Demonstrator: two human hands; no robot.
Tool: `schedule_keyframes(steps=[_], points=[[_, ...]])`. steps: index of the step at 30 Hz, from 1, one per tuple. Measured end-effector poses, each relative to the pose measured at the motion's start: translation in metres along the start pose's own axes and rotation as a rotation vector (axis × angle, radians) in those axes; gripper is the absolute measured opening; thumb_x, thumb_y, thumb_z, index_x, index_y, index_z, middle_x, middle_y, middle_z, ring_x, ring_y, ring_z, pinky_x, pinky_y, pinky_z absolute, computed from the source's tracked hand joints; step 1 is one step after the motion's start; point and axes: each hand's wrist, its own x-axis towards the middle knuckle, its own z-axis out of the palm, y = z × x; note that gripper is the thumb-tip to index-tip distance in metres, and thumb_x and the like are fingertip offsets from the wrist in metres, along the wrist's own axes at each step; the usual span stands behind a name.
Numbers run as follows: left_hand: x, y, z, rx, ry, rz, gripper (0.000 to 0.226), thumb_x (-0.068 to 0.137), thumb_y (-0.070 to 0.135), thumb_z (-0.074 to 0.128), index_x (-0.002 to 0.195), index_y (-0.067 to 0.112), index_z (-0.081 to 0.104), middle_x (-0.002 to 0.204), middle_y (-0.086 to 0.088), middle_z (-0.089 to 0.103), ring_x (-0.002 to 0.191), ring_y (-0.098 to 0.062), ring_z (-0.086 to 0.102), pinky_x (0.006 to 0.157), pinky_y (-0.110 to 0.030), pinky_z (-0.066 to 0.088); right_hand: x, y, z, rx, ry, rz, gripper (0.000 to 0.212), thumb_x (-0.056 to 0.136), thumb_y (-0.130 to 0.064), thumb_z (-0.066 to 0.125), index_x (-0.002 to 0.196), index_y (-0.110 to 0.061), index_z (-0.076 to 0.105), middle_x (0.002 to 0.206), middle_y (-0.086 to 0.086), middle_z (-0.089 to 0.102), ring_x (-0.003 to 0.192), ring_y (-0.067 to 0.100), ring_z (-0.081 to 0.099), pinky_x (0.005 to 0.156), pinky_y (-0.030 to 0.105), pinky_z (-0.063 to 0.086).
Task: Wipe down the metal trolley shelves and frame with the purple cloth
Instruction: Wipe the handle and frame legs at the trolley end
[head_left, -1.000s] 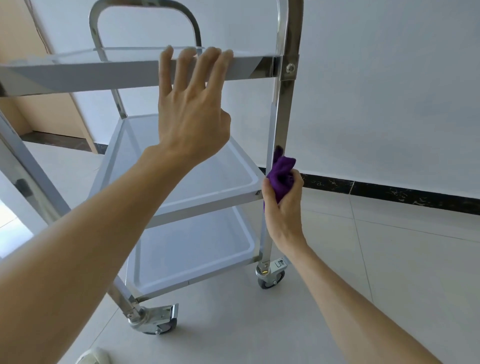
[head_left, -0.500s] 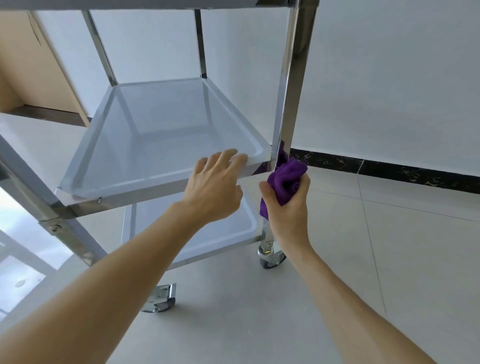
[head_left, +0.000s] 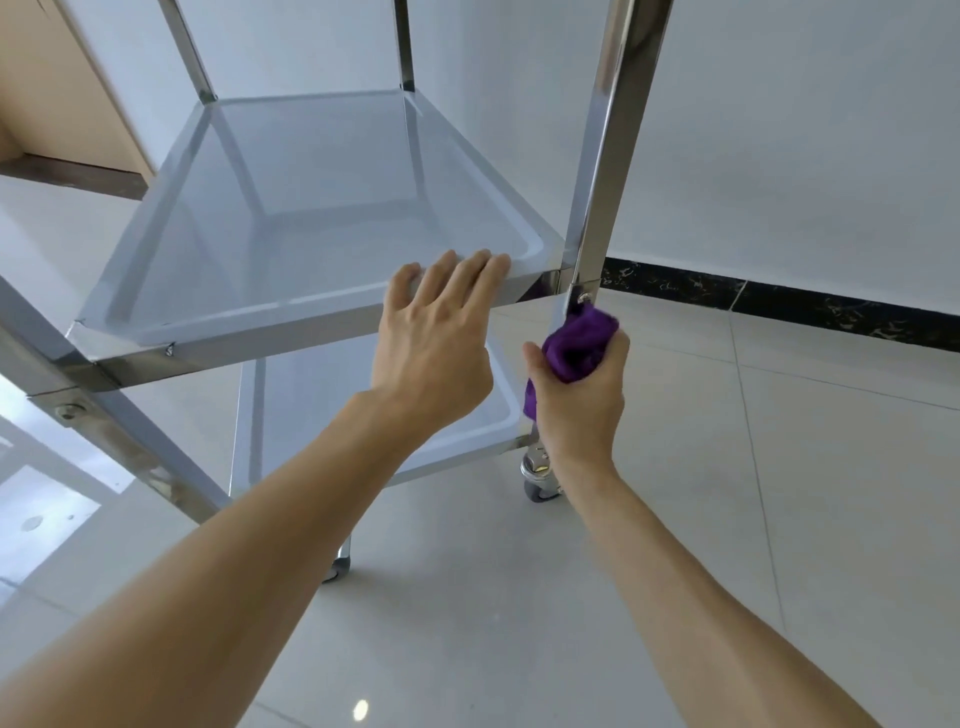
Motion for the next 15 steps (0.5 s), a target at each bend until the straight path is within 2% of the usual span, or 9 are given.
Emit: schedule_keyframes(steps=[2,5,8,10,13,15], points=[[0.001,-0.001,0.002,-0.004,0.016,-0.002,0.076,0.074,0.005,0.047,0.147,0.017,0.035,0.148,0.002,0.043,0.14,-0.025,0.035,0.115,-0.044,0.021,0.005,-0.001,0.002,0.015,-0.006,-0.041,0.052,0.076,-0.024,0.076,0.116,-0.037,0.046,0.103,-0.006,0.064,0.09,0.014,0.065,0.075,0.019,0.054],[0.002,-0.001,0.004,-0.026,0.03,-0.008,0.075,0.073,0.003,0.045,0.146,0.017,0.037,0.147,0.003,0.045,0.139,-0.025,0.036,0.114,-0.044,0.022,-0.003,0.028,-0.001,-0.046,-0.076,0.017,0.06,0.079,-0.016,0.073,0.119,-0.047,0.039,0.115,-0.001,0.062,0.096,0.028,0.065,0.079,0.039,0.059],[0.001,-0.003,0.004,-0.042,0.031,-0.013,0.075,0.075,0.003,0.044,0.147,0.019,0.036,0.148,0.005,0.044,0.14,-0.024,0.035,0.114,-0.042,0.021,-0.016,0.064,-0.01,-0.155,-0.169,0.147,0.06,0.082,-0.014,0.073,0.126,-0.037,0.039,0.115,-0.003,0.06,0.104,0.023,0.063,0.086,0.036,0.055],[0.001,-0.003,0.004,-0.057,0.023,-0.009,0.074,0.076,0.004,0.044,0.148,0.02,0.036,0.149,0.006,0.043,0.141,-0.023,0.033,0.115,-0.04,0.019,-0.016,0.078,-0.016,-0.225,-0.218,0.211,0.06,0.083,-0.017,0.074,0.129,-0.032,0.038,0.113,-0.006,0.06,0.105,0.022,0.062,0.091,0.041,0.054],[0.003,-0.005,0.0,-0.123,-0.016,-0.002,0.073,0.078,0.006,0.046,0.149,0.021,0.034,0.152,0.007,0.039,0.144,-0.021,0.029,0.116,-0.034,0.013,-0.014,0.086,-0.019,-0.244,-0.277,0.252,0.057,0.083,-0.014,0.073,0.126,-0.028,0.039,0.115,0.002,0.061,0.103,0.028,0.063,0.092,0.049,0.053],[0.005,-0.01,-0.006,-0.226,-0.053,0.012,0.072,0.081,0.005,0.048,0.149,0.022,0.035,0.153,0.007,0.038,0.143,-0.019,0.028,0.116,-0.029,0.013,-0.02,0.087,-0.023,-0.285,-0.281,0.22,0.057,0.082,-0.011,0.073,0.125,-0.025,0.04,0.115,0.002,0.059,0.102,0.027,0.063,0.088,0.041,0.054]])
